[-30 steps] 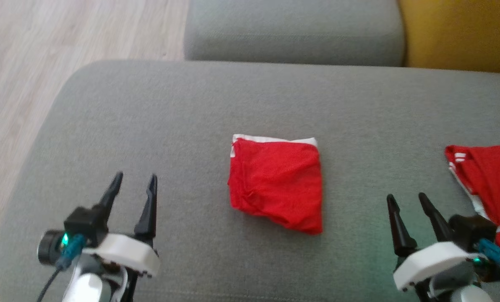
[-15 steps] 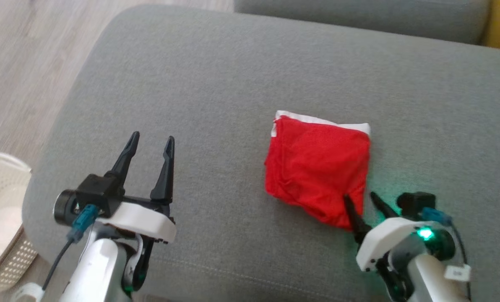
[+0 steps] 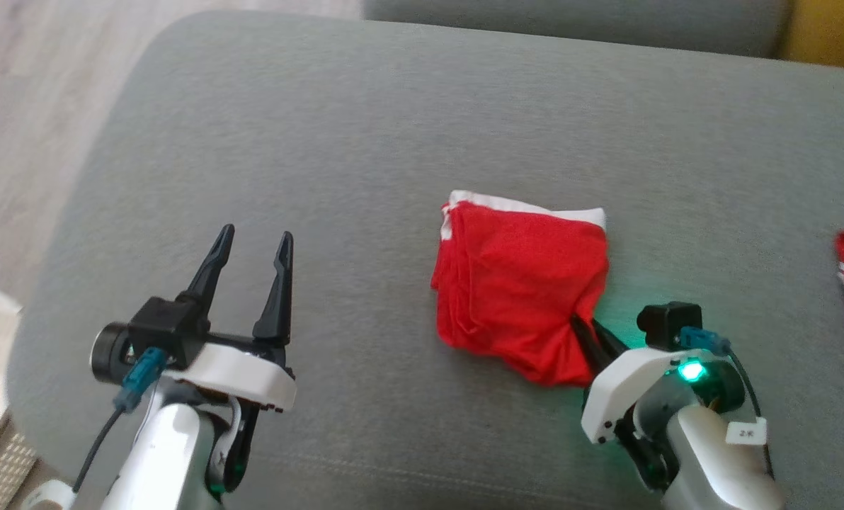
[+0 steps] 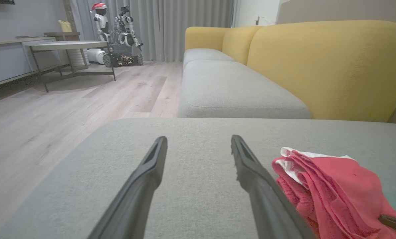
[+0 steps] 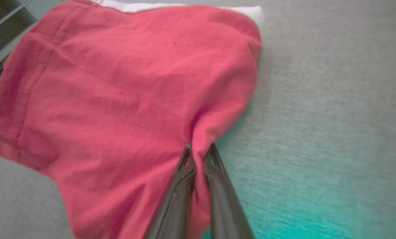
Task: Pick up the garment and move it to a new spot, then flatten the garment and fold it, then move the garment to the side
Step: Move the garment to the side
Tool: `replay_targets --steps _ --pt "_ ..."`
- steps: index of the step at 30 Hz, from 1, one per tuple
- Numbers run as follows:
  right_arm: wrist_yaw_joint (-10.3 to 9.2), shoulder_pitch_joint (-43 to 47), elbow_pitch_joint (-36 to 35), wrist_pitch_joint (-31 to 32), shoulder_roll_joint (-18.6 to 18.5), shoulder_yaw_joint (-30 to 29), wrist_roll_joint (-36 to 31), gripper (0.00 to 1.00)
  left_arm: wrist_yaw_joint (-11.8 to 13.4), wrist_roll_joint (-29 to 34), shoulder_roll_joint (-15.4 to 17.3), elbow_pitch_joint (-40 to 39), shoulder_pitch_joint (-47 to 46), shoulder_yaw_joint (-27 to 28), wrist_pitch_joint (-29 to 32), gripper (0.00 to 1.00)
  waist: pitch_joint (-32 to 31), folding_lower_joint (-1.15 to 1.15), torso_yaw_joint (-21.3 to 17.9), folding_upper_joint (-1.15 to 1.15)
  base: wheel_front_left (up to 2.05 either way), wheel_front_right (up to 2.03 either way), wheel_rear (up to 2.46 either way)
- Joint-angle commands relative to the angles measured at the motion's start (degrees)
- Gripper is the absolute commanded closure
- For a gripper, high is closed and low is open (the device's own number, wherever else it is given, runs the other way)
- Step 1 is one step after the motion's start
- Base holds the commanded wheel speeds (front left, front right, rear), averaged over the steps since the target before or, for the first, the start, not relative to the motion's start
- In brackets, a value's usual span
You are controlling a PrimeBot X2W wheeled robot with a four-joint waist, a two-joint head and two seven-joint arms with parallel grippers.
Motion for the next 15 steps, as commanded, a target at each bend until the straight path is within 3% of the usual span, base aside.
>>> replay_targets --steps 1,7,15 --pt "-0.05 -1.6 -1.7 -0.5 -0.5 0.7 -1.0 1.00 0.2 -0.3 0.9 -1.9 -2.2 2.4 -0.6 0.00 -0.2 0.00 -2.3 0.00 0.00 0.00 0.00" --pt "-0.05 -3.3 -6.0 1.7 -5.1 1.7 -4.1 1.00 0.6 -0.4 1.3 -3.5 -1.9 2.5 -0.7 0.00 0.9 0.00 -10.3 0.00 0.00 0.00 0.00" --pt "-0.05 -5.5 -11.2 4.7 -11.6 1.5 -3.2 1.00 0.7 0.1 2.2 -6.1 -2.8 2.0 0.4 0.00 3.7 0.00 -21.0 0.00 0.00 0.00 0.00"
